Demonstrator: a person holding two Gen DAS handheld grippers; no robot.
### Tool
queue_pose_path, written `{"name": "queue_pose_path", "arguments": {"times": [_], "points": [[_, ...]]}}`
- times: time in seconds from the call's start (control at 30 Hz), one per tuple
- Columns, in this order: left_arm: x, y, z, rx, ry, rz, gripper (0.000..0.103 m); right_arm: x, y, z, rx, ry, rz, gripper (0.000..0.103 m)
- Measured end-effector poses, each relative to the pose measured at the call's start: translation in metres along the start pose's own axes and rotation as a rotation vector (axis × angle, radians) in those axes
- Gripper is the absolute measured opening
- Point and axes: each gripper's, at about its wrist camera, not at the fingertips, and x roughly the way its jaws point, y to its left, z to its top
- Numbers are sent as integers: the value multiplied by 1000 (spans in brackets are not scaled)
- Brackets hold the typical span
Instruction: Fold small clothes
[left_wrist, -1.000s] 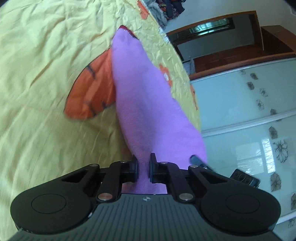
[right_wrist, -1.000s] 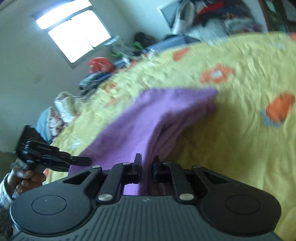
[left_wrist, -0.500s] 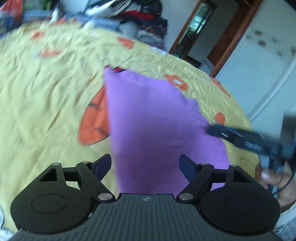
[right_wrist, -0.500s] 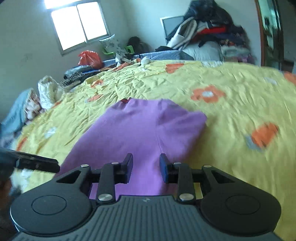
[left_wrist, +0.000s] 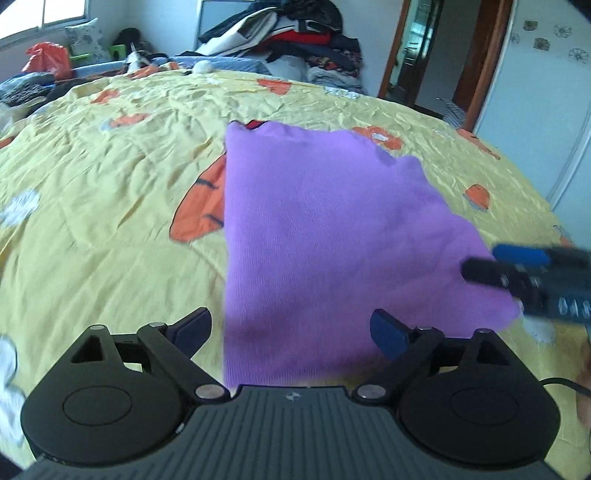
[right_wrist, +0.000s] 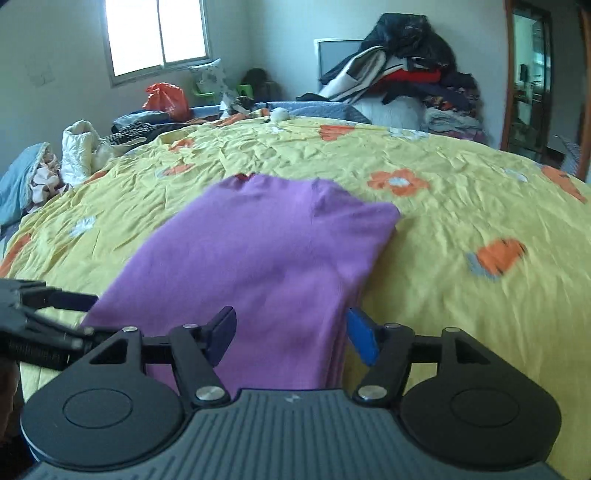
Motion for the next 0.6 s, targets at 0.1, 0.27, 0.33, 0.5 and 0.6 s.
{"name": "queue_pose_path", "arguments": {"times": [0.1,0.27,0.33,0.5,0.6], "points": [[7,-3,-10,-9,15,13,92,-12,5,-18,30,4,-17,66],[2,-3,-18,-14,5,36,94,-22,10,-39,61,10,-23,66],[-1,-2,-20,-8,1,41,94,-23,10,-45,75,17,-28,66],[-2,3,-23,-16,4,50,95,-26,8,-45,93,0,-50,66],[-1,4,-26,-16,10,57,95,-21,12,-40,89,-8,-33,69]]}}
